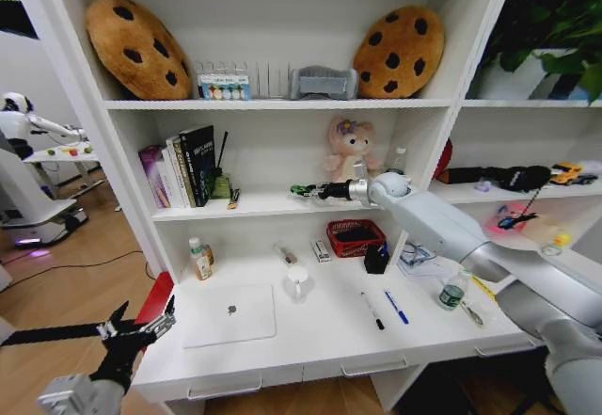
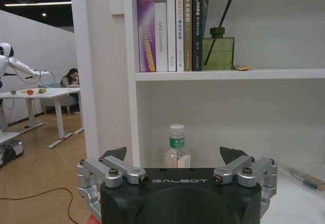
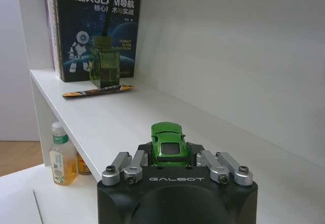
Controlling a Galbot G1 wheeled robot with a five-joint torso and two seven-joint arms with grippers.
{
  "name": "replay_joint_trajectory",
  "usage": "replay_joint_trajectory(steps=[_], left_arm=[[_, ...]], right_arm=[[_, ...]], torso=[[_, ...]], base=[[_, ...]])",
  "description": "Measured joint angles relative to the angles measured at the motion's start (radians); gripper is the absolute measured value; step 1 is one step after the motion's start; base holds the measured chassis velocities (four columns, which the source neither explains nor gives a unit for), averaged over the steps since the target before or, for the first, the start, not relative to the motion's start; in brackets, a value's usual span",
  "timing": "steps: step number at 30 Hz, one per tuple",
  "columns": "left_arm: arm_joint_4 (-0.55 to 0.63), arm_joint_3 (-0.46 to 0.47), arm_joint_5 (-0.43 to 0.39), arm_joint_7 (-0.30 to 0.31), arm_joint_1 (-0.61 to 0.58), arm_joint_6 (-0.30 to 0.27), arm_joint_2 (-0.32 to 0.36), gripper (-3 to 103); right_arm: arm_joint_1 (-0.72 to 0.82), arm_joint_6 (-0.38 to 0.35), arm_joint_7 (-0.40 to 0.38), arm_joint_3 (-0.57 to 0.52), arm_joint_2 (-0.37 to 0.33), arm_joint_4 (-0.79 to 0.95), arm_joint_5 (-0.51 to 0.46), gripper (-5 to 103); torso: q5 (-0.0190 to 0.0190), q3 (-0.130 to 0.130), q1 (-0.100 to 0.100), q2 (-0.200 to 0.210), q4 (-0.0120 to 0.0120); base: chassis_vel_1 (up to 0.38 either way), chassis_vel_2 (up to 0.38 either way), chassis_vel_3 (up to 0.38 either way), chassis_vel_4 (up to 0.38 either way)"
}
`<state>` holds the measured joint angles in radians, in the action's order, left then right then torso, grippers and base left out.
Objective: Organize the objects on the table.
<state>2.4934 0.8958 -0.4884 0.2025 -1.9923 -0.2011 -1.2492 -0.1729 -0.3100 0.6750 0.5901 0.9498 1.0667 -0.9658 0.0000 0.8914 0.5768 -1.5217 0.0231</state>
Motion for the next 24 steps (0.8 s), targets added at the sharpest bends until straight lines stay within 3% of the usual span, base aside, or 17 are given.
replay_joint_trajectory(steps=[24], left_arm=[[0.0,0.0,0.0,0.0,0.0,0.0,0.0,100]], right_arm=[[-0.011,0.058,-0.081,0.054,0.071,-0.074,0.001,36]], torso=[[-0.0001,0.0,0.0,0.0,-0.0002]], base=[[0.0,0.0,0.0,0.0]])
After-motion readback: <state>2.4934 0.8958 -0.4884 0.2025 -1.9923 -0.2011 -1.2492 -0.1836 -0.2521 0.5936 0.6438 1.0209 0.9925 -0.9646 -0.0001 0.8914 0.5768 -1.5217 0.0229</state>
